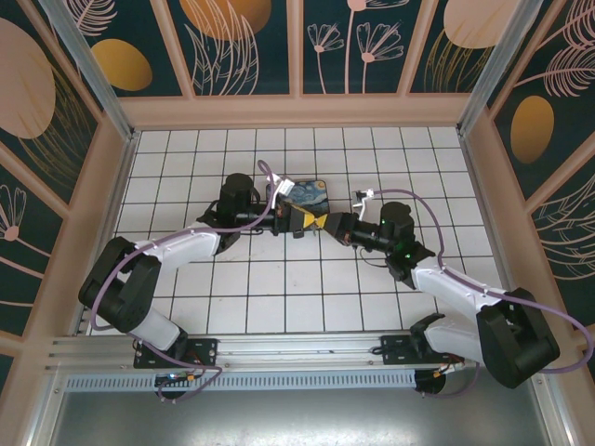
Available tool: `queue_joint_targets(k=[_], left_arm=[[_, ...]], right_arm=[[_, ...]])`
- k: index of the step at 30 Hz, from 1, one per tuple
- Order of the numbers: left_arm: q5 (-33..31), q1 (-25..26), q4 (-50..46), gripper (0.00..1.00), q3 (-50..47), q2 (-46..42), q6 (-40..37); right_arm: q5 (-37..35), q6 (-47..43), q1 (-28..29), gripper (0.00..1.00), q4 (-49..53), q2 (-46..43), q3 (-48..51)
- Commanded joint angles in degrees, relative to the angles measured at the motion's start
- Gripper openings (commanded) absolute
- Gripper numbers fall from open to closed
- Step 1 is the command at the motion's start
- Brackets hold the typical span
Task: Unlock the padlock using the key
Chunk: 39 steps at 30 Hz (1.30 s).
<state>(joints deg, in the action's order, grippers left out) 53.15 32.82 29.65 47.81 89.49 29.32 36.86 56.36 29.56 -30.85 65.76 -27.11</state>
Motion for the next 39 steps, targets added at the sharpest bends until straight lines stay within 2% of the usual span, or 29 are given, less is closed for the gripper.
queue_joint_targets(k=[1,5,9,12,16,18,22,24,27,34,39], left_arm=[[-0.88,0.09,-1.77,0.0,1.83,-1.34,-5.35],[-2.38,0.13,-7.01,0.0,6.9,0.46,-14.34],[-5.66,0.08,-14.71,0.0,14.5,4.29,-25.91],[-4.95,0.26,-17.12,0.0,17.68,5.66,-33.1],[-7.19,0.52,-9.67,0.0,10.02,0.43,-49.57],[-8.36,0.5,-5.82,0.0,6.68,-2.25,-53.01],[-5.38,0.9,-12.75,0.0,7.39,-3.86,-66.52],[-5.83,1.18,-10.79,0.0,5.85,-4.66,-68.41],[-3.45,1.15,-8.39,0.0,2.37,-6.59,-77.19],[-4.17,1.3,-5.75,0.0,1.08,-8.53,-79.73],[-6.37,1.37,-5.64,0.0,0.82,-8.93,-82.1]], right_arm=[[-0.32,-1.71,-1.17,0.35,4.22,-2.52,-2.11],[1.08,1.39,-4.77,0.44,7.17,-6.09,-2.05],[0.76,5.7,-6.51,0.45,12.39,-7.95,-4.26],[0.59,9.86,-6.6,0.45,13.05,-7.75,-5.94],[-0.68,14.51,-8.04,0.45,14.21,-9.33,-8.31],[-1.69,16.59,-8.69,0.45,13.92,-10.33,-8.48],[-1.0,20.5,-8.44,0.45,11.08,-9.29,-8.63],[-1.54,22.43,-7.58,0.45,9.04,-8.77,-7.98],[-1.97,24.89,-6.17,0.44,5.51,-7.82,-6.34],[-1.22,25.64,-1.78,0.39,1.38,-4.06,-6.33],[-0.8,25.46,-1.44,0.38,1.32,-3.74,-5.24]])
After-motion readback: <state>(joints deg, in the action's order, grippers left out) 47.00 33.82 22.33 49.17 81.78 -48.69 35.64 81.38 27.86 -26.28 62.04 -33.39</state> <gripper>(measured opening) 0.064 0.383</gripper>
